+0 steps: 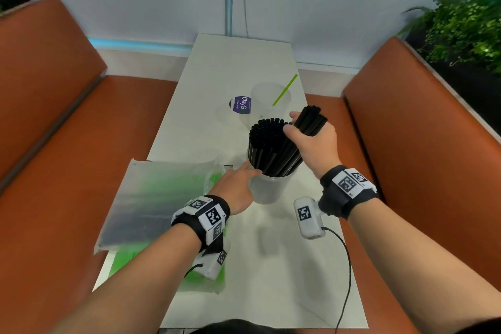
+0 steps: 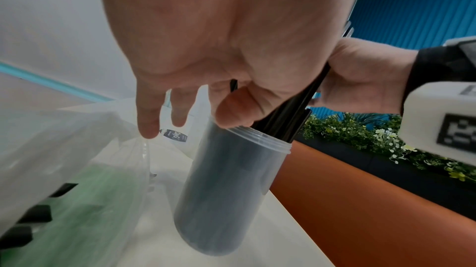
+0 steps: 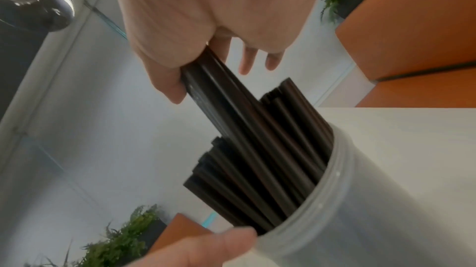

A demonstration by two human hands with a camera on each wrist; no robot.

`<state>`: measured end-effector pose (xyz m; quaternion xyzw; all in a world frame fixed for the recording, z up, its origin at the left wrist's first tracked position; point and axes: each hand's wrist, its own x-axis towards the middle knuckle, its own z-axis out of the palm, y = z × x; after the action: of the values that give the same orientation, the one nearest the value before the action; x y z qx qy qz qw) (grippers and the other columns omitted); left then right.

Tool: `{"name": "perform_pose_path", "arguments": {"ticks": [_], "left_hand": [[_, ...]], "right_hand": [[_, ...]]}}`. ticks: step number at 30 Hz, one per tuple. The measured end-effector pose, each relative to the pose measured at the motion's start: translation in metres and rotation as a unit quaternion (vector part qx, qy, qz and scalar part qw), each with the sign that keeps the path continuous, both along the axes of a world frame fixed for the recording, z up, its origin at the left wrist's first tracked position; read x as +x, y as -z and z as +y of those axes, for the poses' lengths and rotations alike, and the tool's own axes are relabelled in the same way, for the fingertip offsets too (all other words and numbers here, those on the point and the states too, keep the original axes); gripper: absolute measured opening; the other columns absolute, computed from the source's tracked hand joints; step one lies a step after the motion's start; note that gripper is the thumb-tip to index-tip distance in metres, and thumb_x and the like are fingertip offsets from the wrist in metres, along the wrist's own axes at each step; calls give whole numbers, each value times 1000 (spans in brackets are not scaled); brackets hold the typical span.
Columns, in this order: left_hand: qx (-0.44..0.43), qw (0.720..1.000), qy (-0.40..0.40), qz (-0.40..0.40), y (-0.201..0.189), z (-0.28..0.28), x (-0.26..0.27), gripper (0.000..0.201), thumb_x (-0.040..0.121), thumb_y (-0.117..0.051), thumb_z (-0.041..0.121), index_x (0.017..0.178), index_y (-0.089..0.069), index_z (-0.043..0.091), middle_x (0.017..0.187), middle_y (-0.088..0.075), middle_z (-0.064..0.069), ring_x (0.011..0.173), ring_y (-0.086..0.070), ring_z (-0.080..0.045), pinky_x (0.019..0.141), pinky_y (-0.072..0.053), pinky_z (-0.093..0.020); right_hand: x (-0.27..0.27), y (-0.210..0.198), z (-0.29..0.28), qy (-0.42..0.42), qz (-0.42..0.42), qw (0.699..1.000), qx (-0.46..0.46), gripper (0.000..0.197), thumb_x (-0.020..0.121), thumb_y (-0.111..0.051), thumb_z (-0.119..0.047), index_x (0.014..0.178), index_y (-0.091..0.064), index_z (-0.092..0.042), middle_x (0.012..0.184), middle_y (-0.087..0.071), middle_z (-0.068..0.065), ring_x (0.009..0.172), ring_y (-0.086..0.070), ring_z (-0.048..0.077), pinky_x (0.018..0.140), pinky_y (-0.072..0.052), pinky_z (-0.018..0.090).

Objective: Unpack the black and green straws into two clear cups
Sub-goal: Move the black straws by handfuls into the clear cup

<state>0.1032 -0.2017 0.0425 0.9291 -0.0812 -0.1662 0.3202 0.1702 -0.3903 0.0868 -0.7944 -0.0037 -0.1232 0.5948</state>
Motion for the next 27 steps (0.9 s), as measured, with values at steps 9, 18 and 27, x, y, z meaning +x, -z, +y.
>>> {"name": "perform_pose_path", "arguments": {"ticks": [9, 18, 27], "left_hand": [[0, 1000, -2, -3, 3, -1, 3, 77, 78, -37, -7, 143, -47, 33, 156, -32, 14, 133, -41, -28, 106, -40, -42], [39, 999, 1, -1, 3, -3, 9, 74, 79, -40, -3, 144, -47, 31, 153, -33, 7, 131, -35, -28, 106, -39, -47], [64, 998, -10, -16, -3, -6, 9, 62, 81, -41, -2, 136, -54, 26, 134, -53, -4, 120, -46, -29, 96, -47, -48]], "right_hand": [[0, 19, 8, -1, 80, 983, -163, 70, 62, -82, -45, 122, -55, -22, 123, -57, -2, 117, -53, 18, 99, -48, 43], [6, -6, 12, -77, -136, 956, -249, 53, 90, -65, -32, 138, -43, -32, 144, -46, -12, 133, -39, 3, 110, -31, 21], [-2, 26, 34, -149, -95, 769, -614, 70, 92, -19, -71, 152, -21, -35, 159, -24, 2, 145, -18, 33, 114, -10, 59]]}}
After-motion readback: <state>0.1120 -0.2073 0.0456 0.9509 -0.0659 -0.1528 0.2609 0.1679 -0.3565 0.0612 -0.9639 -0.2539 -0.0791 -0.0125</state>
